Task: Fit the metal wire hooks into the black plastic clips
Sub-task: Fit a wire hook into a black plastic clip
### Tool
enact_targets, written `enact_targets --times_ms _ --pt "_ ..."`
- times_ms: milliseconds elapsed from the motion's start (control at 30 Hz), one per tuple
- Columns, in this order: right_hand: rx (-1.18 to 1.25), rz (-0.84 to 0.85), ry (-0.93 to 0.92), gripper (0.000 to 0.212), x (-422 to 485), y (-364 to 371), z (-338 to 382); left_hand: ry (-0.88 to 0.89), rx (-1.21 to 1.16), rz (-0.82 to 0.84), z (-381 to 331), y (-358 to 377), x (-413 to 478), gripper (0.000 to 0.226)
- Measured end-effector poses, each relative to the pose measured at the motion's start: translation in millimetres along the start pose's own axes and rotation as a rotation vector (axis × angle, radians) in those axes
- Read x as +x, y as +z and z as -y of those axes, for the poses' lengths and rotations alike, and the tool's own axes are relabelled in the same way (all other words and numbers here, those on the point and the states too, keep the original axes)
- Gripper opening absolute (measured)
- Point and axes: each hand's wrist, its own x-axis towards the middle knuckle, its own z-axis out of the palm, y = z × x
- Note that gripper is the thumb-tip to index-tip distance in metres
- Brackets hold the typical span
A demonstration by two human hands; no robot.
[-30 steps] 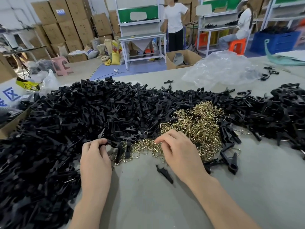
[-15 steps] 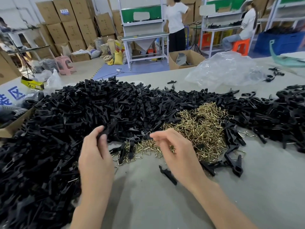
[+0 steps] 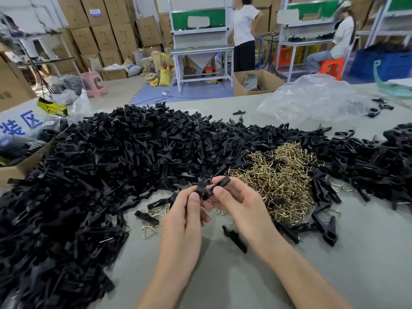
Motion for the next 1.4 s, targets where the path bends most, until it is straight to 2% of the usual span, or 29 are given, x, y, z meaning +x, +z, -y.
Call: enact_targets --times_ms 100,200,300,500,567,700,800,1000,1300,1400 --pt "0.154 -0.044 0.037 0.027 2 -1 -1 -0.027 -0.009 -0.045 2 -1 1 0.027" --pt "0.28 -0.05 0.1 0.03 3 -2 -3 -0.125 -0.145 -0.043 4 -3 3 0.02" --pt "0.301 -0.038 0.15 0.037 2 -2 -3 -0.207 -0.275 0.002 3 -4 6 0.017" --pt "0.264 -0.044 0.155 0.04 -1 -4 -1 -0.207 -0.286 0.0 6 -3 3 0.021" --pt "0.259 -0.043 0.167 0.038 -1 -3 1 -0.209 -0.305 -0.005 7 -3 3 0.022" --pt "0.274 -0.07 0.196 0.021 -2 -2 1 -0.27 -0.404 -0.015 9 -5 7 0.025" --pt "0.227 -0.083 0.2 0.023 -1 -3 0 -0.321 -0.519 0.001 8 -4 11 0.033" --pt "0.168 -0.022 0.164 0.029 3 -2 -2 -0.311 -0.501 0.033 9 2 11 0.019" --pt "0.149 -0.029 0.152 0.029 6 -6 -5 -0.254 -0.405 -0.035 6 4 8 0.023" --pt "0.124 -0.047 0.138 0.029 6 -8 -5 -0.199 -0.362 -0.042 4 4 8 0.015"
